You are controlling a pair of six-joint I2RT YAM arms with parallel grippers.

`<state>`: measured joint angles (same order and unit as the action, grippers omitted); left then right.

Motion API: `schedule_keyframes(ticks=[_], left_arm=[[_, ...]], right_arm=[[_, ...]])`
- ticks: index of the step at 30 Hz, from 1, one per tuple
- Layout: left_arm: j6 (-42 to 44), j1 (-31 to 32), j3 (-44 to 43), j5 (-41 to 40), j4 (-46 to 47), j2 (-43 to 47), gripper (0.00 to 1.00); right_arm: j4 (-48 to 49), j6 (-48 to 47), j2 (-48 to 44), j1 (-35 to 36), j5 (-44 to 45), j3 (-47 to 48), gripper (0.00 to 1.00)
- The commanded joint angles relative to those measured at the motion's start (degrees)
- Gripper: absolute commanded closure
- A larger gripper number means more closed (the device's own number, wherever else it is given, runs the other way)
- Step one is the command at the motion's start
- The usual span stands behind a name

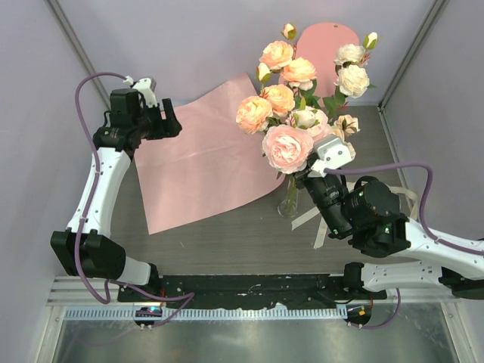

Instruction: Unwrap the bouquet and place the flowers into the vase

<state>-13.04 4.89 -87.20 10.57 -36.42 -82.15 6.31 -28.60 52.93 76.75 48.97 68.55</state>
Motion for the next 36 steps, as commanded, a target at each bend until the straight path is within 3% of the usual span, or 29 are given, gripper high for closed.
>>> schedule_keyframes(ticks=[1,17,23,31,36], left_arm=[[0.6,0.3,-2.5,1.1,2.2,1.5,0.25],[0.6,0.3,-2.5,1.6,2.2,1.6,0.25],[0.5,0.3,-2.4,1.6,2.3,1.6,0.25],[0.4,0.6,-2.5,2.0,2.1,1.3,0.25],[0.5,0.8,-2.5,2.0,2.1,1.4,0.25]], right_arm=[[8.7,-3.7,-1.2,0.0,1.0,0.4,0.99],[11.7,-5.9,-1.0,-0.1,3.3,-3.3,0.99],[14.5,-1.7,-3.7,-0.3,4.9,-8.2,0.99],[26.5,0.5,-4.3,-0.5,15.7,-12.7,0.99],[29.2,0.1,-3.1,-1.5,20.3,-13.0,0.99]])
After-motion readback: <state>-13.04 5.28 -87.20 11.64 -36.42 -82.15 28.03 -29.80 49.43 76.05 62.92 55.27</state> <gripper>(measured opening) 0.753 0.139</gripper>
